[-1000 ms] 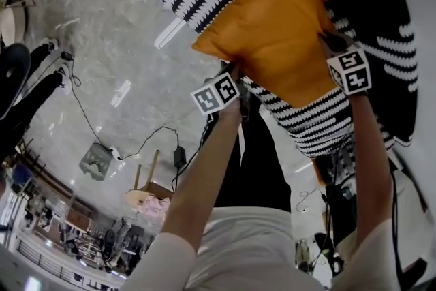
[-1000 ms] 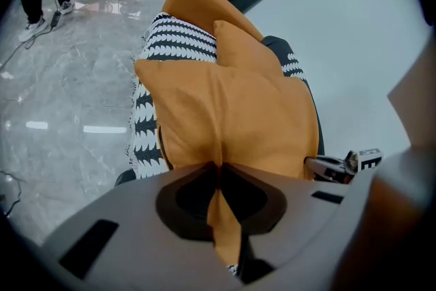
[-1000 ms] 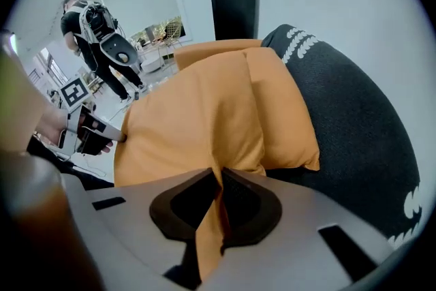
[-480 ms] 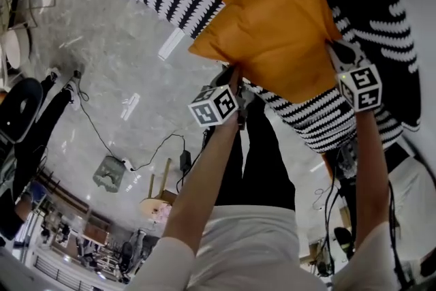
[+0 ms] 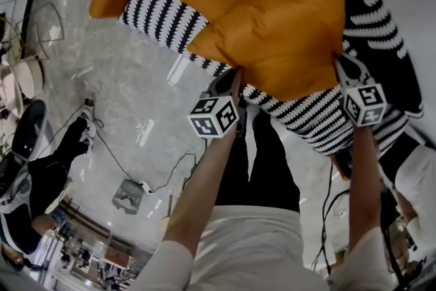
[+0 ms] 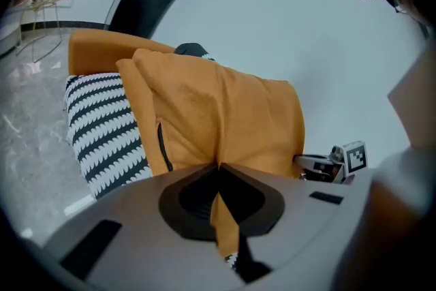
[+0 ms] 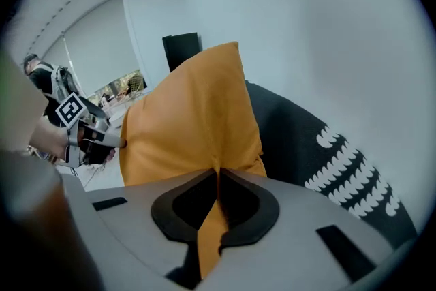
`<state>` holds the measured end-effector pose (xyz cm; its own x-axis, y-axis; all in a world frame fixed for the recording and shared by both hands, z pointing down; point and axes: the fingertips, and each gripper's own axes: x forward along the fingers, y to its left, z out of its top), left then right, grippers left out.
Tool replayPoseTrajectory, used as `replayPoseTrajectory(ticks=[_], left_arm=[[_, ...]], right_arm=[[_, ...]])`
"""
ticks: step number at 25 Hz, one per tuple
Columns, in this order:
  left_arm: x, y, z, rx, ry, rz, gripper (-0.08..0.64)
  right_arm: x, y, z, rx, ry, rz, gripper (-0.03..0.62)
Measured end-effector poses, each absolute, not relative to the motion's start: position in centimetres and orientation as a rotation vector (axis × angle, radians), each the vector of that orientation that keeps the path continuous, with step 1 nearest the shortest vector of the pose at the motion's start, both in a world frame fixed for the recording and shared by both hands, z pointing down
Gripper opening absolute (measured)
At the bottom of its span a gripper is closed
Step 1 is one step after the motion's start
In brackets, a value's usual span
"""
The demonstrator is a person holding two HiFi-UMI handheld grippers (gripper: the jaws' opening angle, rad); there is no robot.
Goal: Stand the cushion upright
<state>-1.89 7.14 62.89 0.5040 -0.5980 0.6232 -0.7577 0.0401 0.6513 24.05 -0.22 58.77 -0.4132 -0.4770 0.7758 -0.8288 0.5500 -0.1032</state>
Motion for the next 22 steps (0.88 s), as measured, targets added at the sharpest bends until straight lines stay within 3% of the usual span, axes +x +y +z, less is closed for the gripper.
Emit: replayPoseTrajectory(ticks=[10,22], left_arm=[[1.7,3.0,57.5,1.872,-1.062,0.316,0.008],[12.1,1.8,53.3,2.082,-0.947,0.434,0.008]], right_arm=[[28.9,3.4,55.4,1.302,-2.037,0.748,0.038],[38.3,10.1,54.6,1.554,-2.026,0.879,0.038]])
